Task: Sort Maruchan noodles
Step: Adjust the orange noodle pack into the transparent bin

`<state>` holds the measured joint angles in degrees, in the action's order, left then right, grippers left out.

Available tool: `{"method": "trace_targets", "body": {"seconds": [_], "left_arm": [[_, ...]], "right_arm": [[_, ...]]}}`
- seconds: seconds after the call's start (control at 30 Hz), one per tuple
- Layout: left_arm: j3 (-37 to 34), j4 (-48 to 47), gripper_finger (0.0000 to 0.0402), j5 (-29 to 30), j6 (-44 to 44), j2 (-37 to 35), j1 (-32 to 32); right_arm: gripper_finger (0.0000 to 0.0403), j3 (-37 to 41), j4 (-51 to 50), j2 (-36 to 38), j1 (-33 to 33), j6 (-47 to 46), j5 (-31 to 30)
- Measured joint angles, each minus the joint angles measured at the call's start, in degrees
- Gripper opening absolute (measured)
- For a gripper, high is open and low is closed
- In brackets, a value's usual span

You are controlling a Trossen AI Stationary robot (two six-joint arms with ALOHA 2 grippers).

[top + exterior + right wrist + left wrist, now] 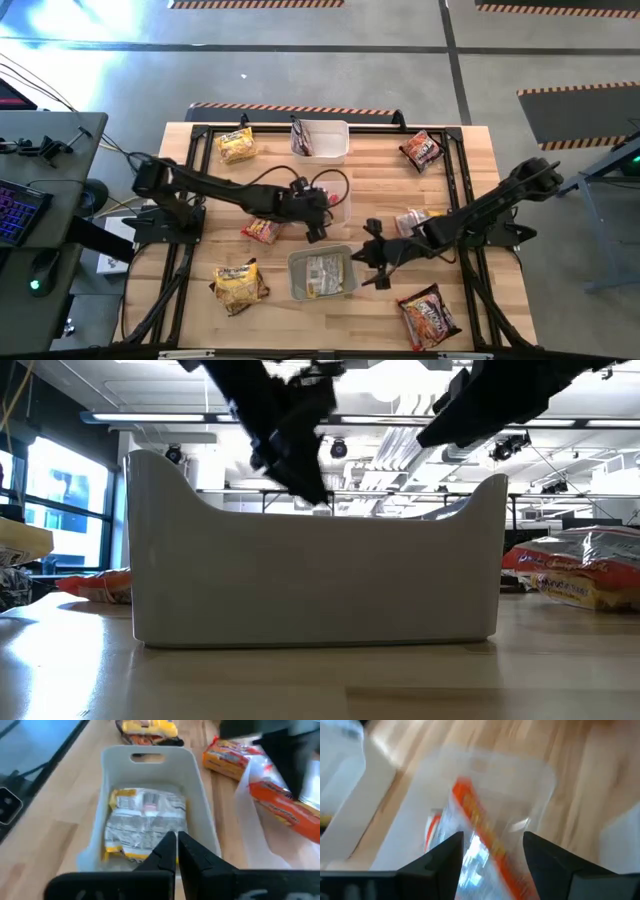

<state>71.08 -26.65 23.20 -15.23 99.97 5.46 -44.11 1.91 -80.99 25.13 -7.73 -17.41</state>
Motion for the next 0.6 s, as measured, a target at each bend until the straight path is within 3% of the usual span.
{"method": "trace_targets", "body": {"seconds": [0.2, 0.37, 0.5, 0.6], "left_arm": [[4.5, -3.1, 0.0199, -2.8, 2.4, 4.7, -2.0], [7.9, -8.1, 0.0198, -9.7, 0.3, 6.6, -3.8], [10.0, -10.9, 0.0198, -10.0, -2.6, 6.1, -4.7], [11.2, -13.0, 0.0198, -9.0, -5.0, 5.0, -5.4]], "right_arm": [[0.0000, 2.0, -1.0, 5.5, -4.8, -0.4, 2.9], [0.0000, 1.5, 8.9, 10.4, -10.3, -2.6, 5.7], [0.0000, 1.3, 16.4, 18.2, -14.8, -3.9, 9.8], [0.0000, 1.2, 17.1, 24.4, -17.6, -4.2, 9.1]]}}
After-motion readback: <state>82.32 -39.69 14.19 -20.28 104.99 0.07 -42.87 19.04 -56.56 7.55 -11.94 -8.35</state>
